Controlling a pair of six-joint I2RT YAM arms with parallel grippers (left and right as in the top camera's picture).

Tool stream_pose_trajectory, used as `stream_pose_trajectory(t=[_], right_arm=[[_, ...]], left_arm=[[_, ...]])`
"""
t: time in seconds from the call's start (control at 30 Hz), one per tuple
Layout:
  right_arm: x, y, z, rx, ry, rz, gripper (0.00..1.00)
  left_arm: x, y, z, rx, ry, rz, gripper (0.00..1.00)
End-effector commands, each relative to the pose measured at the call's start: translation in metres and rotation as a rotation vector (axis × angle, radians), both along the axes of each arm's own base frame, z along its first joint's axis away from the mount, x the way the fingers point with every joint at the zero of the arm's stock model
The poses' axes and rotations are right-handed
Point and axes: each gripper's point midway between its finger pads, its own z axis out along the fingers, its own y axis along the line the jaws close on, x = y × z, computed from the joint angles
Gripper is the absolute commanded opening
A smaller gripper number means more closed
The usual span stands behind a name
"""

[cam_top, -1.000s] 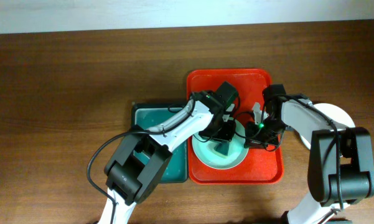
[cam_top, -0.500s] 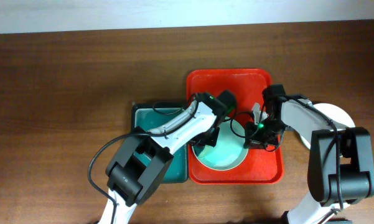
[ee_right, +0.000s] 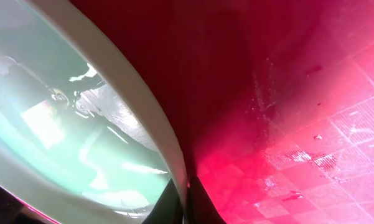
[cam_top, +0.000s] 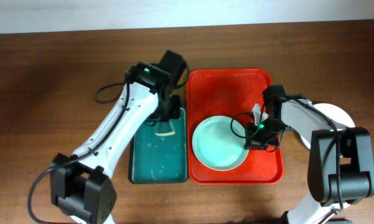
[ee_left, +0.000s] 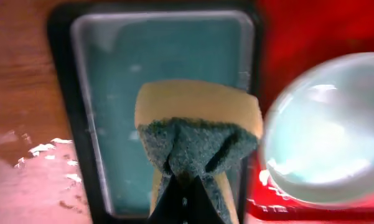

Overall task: Clean dirty plates on tray and stack at the side
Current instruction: 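Return the sponge to the water tray with the left gripper, then lift the pale green plate with the right gripper and carry it right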

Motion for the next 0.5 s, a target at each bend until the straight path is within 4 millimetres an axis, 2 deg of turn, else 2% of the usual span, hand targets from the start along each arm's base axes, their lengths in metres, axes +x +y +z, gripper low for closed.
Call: stream_pose_trajectory(t=[0.0, 0.07, 0.13, 0.23, 0.33, 0.47], right_arm=[[-0.012, -0.015, -0.015, -0.086, 0.051, 0.004, 0.04], [-0.012, -0.015, -0.015, -0.086, 0.051, 0.004, 0.04], [-0.012, -0.015, -0.015, -0.086, 0.05, 0.004, 0.04], [-0.011, -0.015, -0.015, -0.085, 0.047, 0.004, 0.04], [-0.01, -0.015, -0.008, -0.085, 0.037, 0.004, 0.04], [0.001, -0.015, 0.034, -0.084, -0.029, 0.001, 0.04]], left_arm=[[-0.007, 0.026, -0.046, 0.07, 0.051, 0.022, 0.0], [-0.012, 0.027, -0.068, 0.059, 0.063, 0.025, 0.0], [-0.016, 0.029, -0.081, 0.062, 0.069, 0.025, 0.0], [-0.021, 0.023, -0.086, 0.023, 0.089, 0.023, 0.14], [-0.02, 0.012, -0.073, -0.048, 0.079, 0.018, 0.28], [-0.013, 0.016, -0.039, -0.104, 0.01, 0.041, 0.4]])
